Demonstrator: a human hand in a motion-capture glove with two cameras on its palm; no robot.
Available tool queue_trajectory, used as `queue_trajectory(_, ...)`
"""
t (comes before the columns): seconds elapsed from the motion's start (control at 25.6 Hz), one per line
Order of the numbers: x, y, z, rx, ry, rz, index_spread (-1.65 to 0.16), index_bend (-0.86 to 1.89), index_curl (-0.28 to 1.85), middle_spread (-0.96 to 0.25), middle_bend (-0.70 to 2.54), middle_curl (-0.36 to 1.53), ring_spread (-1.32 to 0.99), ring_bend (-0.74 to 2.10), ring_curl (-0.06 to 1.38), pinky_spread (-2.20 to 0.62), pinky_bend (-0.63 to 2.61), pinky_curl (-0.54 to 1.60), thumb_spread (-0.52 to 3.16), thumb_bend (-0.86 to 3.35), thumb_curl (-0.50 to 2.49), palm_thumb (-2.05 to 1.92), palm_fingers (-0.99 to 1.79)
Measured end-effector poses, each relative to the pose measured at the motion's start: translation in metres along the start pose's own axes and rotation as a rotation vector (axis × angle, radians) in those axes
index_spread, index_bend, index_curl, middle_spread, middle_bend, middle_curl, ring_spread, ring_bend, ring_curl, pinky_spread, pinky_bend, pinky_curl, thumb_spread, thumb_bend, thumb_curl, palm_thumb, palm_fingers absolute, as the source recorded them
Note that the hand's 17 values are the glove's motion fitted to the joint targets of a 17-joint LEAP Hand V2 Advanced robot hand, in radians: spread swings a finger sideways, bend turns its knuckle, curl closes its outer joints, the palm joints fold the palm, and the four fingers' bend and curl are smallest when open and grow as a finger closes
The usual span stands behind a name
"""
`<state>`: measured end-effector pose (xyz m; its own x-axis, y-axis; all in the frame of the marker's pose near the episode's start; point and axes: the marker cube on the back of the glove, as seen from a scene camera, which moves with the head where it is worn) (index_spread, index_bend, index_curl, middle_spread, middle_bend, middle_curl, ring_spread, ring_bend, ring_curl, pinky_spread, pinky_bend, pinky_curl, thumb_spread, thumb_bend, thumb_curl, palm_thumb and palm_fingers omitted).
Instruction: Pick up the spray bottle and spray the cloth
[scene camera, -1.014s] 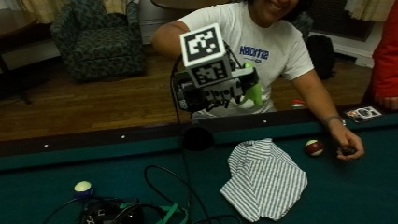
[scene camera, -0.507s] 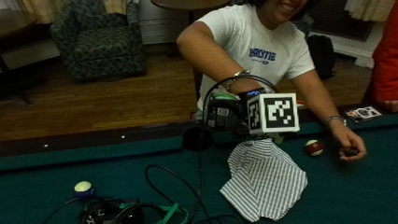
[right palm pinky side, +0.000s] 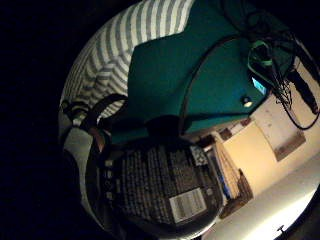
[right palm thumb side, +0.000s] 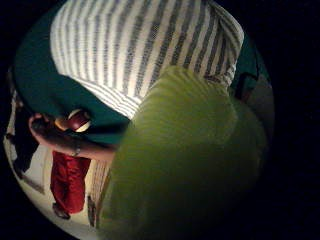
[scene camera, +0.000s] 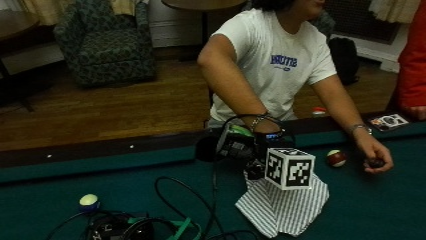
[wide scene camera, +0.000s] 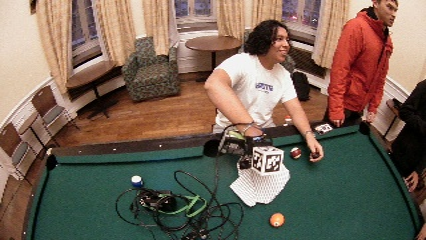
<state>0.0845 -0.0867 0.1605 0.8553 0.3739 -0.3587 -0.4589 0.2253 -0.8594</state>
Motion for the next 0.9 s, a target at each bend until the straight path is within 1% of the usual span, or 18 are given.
queue_trajectory(0.2,0.001,-0.002,0.001,0.003,-0.012,-0.023,-0.24,0.47,0.58,-0.18,0.74,0.57,-0.21,0.71,0.48,-0.30,0.39,0.38,0.40,-0.03,0.80,0.89,1.38)
queue_trajectory(0.31,0.004,0.011,-0.010,0.056,-0.052,-0.053,-0.24,0.47,0.58,-0.17,0.74,0.57,-0.21,0.71,0.48,-0.30,0.39,0.38,0.40,-0.03,0.81,0.89,1.38)
queue_trajectory(0.43,0.005,0.035,-0.035,0.144,-0.147,-0.137,-0.24,0.47,0.58,-0.17,0.74,0.57,-0.21,0.71,0.48,-0.30,0.39,0.38,0.41,-0.03,0.81,0.89,1.38)
queue_trajectory(0.55,0.002,0.070,-0.067,0.274,-0.298,-0.311,-0.24,0.47,0.58,-0.17,0.74,0.57,-0.21,0.71,0.48,-0.30,0.39,0.38,0.41,-0.03,0.81,0.89,1.38)
queue_trajectory(0.74,-0.012,0.129,-0.106,0.498,-0.622,-0.734,-0.25,0.47,0.59,-0.17,0.73,0.57,-0.21,0.72,0.48,-0.29,0.38,0.38,0.41,-0.03,0.82,0.89,1.39)
queue_trajectory(0.9,-0.033,0.158,-0.118,0.625,-0.900,-1.059,-0.25,0.47,0.59,-0.18,0.73,0.57,-0.21,0.73,0.48,-0.30,0.37,0.38,0.40,-0.03,0.83,0.89,1.40)
